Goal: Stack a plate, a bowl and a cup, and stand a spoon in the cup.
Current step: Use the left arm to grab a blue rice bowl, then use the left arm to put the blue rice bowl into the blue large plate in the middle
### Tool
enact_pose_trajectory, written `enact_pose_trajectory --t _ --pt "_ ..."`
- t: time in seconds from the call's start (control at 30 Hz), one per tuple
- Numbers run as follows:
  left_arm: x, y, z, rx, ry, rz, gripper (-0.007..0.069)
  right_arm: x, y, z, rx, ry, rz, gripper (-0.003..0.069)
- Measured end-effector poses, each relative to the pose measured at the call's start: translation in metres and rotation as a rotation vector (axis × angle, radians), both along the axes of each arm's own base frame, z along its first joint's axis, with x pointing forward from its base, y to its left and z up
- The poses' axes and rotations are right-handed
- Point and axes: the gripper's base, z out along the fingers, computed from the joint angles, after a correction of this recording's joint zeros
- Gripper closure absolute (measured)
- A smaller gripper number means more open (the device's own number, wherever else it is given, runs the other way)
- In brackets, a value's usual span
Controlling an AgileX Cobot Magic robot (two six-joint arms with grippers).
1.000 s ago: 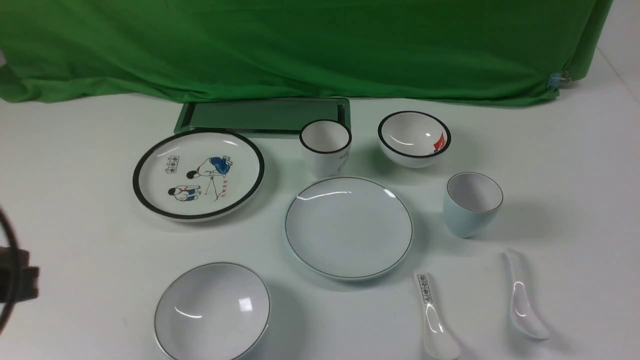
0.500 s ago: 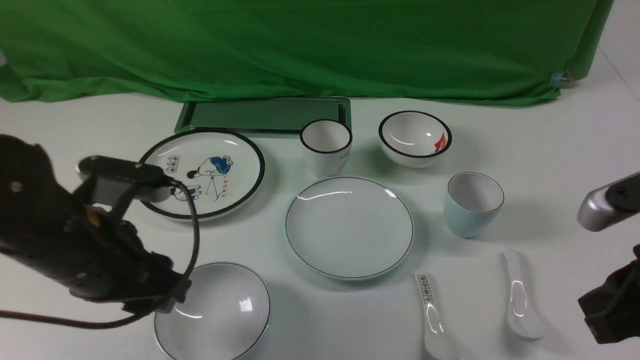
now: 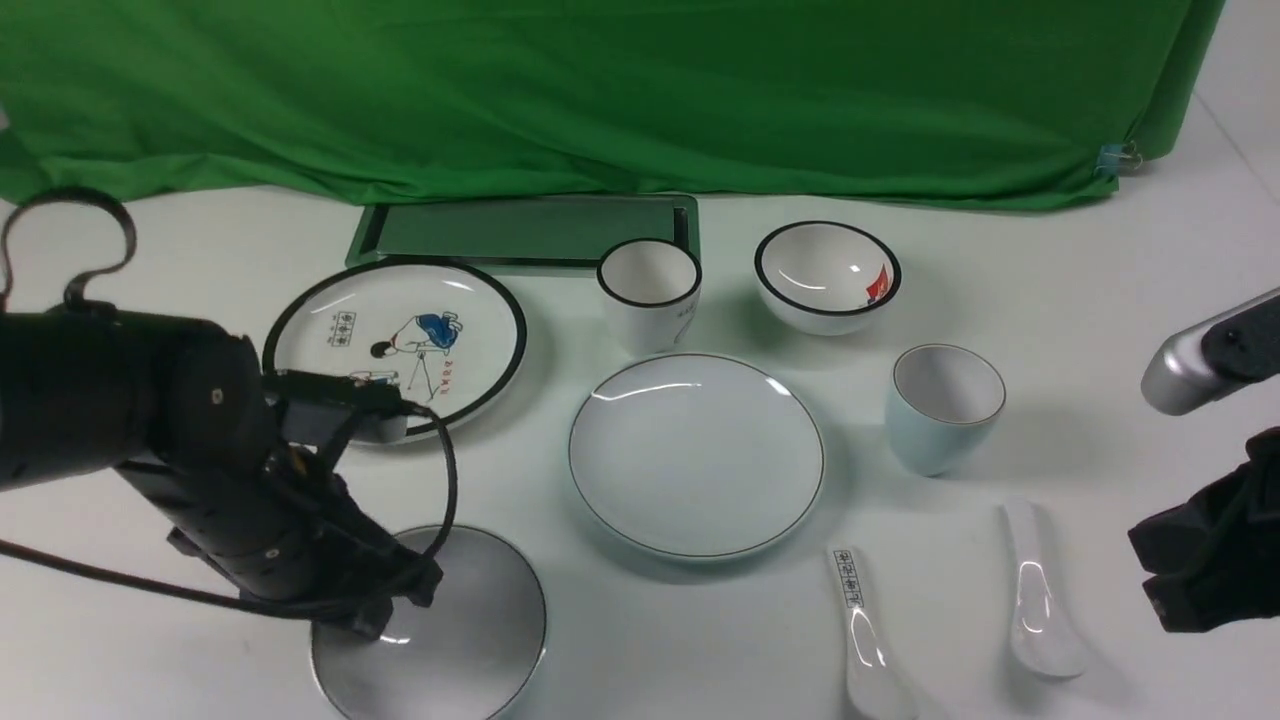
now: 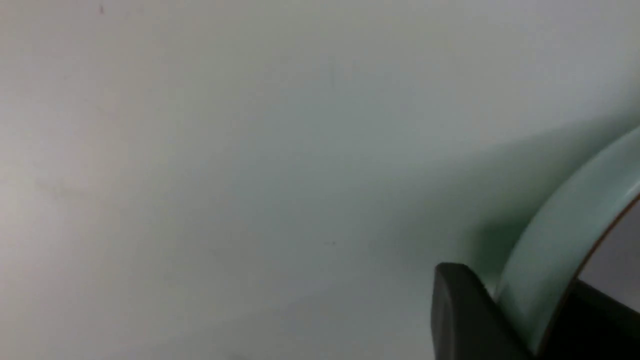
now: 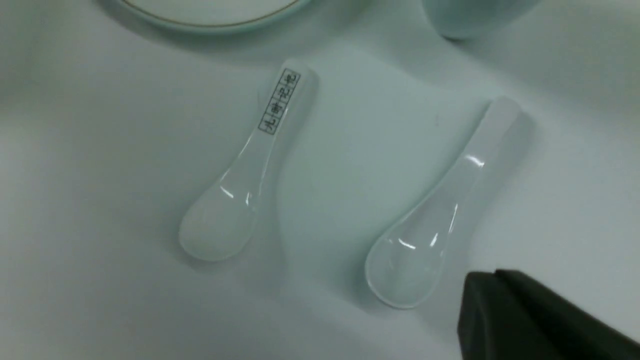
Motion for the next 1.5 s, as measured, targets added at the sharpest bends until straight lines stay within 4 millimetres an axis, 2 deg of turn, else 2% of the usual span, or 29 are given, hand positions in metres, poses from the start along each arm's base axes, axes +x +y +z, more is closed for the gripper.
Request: enact_pose_trajectory --t 0.1,0.3,0.33,0.37,0.47,0.53,0.67,0.83,0.93,1.1,1.3,1.4,1.5 --pt "0.005 -0.003 0.019 -0.019 -0.022 -0.021 0.062 0.001 0.0 0.0 0.002 -0.007 -0.001 0.064" --pt "0.029 -0.016 0.062 -0.103 -0.156 -0.094 0.0628 0.001 0.0 0.001 0.002 -0.014 -0.001 0.0638" --pt "0.038 -0.021 0.076 -0.152 -0.2 -0.099 0.0628 0.001 0.0 0.001 0.002 -0.015 0.0 0.0638" --pt "0.039 -0.022 0.075 -0.153 -0.198 -0.104 0.0628 0.001 0.0 0.001 0.003 -0.016 -0.001 0.0638" --pt "0.062 -0.032 0.096 -0.214 -0.26 -0.117 0.0628 0.001 0.0 0.001 0.003 -0.016 -0.001 0.0638" --pt "0.081 -0.04 0.094 -0.243 -0.245 -0.126 0.0628 0.001 0.0 0.001 0.002 -0.019 -0.001 0.0638" --pt "0.101 -0.054 0.081 -0.267 -0.234 -0.134 0.0628 0.002 0.0 0.002 0.005 -0.032 -0.003 0.0638" --pt "0.124 -0.09 0.044 -0.29 -0.215 -0.165 0.0628 0.003 0.0 0.002 0.007 -0.041 -0.004 0.0638" --pt "0.129 -0.101 0.028 -0.297 -0.196 -0.17 0.0628 0.003 0.0 0.002 0.007 -0.041 -0.004 0.0638" --pt "0.135 -0.104 0.01 -0.286 -0.194 -0.157 0.0628 0.003 0.0 0.002 0.007 -0.042 -0.004 0.0638" --pt "0.137 -0.103 0.008 -0.27 -0.207 -0.161 0.0619 0.004 0.001 0.003 0.007 -0.041 -0.004 0.0638" --pt "0.138 -0.103 0.007 -0.269 -0.207 -0.16 0.0597 0.009 0.002 0.003 0.005 -0.037 -0.004 0.0636" --pt "0.138 -0.102 0.006 -0.254 -0.215 -0.166 0.051 0.022 0.005 0.008 0.005 -0.037 -0.004 0.0609"
